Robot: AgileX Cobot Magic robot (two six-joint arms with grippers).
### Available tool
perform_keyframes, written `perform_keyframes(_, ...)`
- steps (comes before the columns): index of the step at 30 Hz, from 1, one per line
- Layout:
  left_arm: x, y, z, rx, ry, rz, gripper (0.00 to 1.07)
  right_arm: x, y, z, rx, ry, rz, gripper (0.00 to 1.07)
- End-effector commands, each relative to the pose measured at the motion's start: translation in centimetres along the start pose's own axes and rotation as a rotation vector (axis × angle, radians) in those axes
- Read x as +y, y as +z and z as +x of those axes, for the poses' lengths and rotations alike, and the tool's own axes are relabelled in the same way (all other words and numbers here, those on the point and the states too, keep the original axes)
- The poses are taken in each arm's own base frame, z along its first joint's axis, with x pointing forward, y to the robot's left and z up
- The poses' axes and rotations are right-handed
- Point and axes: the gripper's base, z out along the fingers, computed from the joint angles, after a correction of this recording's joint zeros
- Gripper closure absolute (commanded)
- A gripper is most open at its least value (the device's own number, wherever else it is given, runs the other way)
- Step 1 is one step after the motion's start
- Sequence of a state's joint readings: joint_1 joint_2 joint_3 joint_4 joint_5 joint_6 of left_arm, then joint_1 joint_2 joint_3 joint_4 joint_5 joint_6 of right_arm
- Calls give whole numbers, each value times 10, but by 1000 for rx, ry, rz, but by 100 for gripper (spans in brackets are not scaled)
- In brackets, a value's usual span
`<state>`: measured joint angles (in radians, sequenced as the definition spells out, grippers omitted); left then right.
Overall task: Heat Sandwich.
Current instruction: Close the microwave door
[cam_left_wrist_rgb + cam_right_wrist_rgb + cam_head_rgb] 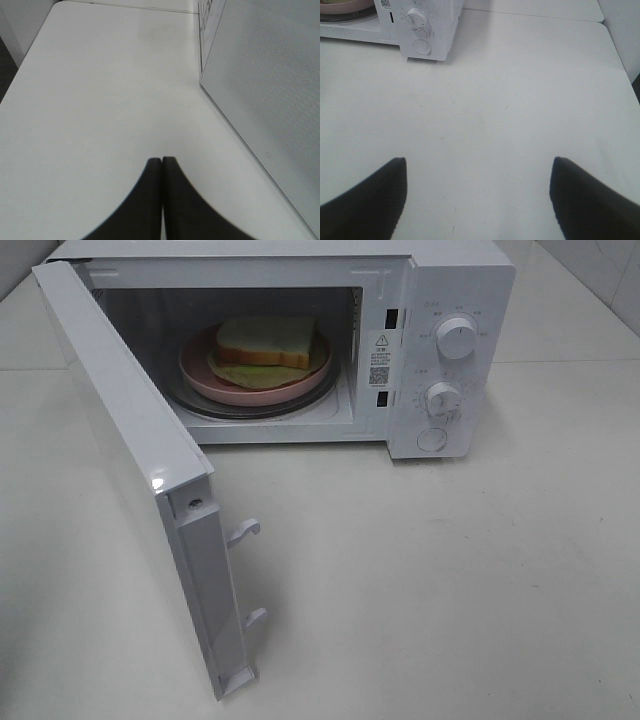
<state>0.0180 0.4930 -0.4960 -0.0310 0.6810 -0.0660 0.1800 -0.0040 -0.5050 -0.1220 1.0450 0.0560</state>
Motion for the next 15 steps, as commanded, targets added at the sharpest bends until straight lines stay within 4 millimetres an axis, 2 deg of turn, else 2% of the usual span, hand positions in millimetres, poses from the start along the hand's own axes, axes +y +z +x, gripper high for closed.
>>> perform_keyframes(1, -1, 13, -8, -51, -3, 7, 107, 0, -3, 2, -32, 6, 4, 31)
perform_keyframes(3, -1, 17, -9, -67, -4, 7, 107, 0, -3, 2, -32, 6, 4, 31)
perform_keyframes(9, 2, 50, -1, -151, -7, 3, 107, 0, -3, 2, -32, 7, 4, 31)
perform_keyframes(15, 4, 69, 3, -218, -9, 1, 107, 0, -3, 2, -32, 7, 4, 31)
